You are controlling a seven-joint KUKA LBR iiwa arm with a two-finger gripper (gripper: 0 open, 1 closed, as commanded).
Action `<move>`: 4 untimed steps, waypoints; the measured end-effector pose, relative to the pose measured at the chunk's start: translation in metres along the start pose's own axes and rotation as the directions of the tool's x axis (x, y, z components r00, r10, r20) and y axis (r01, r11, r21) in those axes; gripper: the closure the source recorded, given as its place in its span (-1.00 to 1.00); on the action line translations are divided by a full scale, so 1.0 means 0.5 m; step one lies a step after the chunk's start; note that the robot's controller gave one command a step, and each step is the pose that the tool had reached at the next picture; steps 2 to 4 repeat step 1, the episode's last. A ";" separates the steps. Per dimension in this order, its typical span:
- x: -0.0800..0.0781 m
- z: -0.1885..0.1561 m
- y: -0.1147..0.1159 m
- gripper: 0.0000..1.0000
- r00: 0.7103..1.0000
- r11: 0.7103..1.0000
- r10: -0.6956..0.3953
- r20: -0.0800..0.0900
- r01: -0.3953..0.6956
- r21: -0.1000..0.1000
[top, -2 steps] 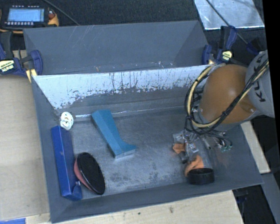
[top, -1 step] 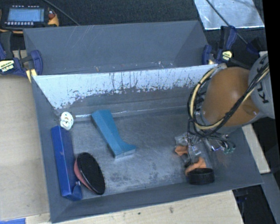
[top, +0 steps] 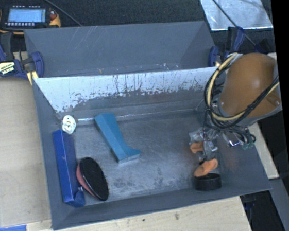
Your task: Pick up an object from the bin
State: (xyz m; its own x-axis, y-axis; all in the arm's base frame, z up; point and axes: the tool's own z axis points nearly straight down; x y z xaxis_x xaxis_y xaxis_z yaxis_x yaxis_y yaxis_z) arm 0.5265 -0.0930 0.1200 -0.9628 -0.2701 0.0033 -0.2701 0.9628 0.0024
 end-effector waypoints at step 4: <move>-0.020 -0.033 -0.062 1.00 1.000 1.000 0.013 0.020 -0.013 0.011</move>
Offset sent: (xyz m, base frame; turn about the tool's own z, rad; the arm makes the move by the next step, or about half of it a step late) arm 0.0250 -0.0400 0.2248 -0.0078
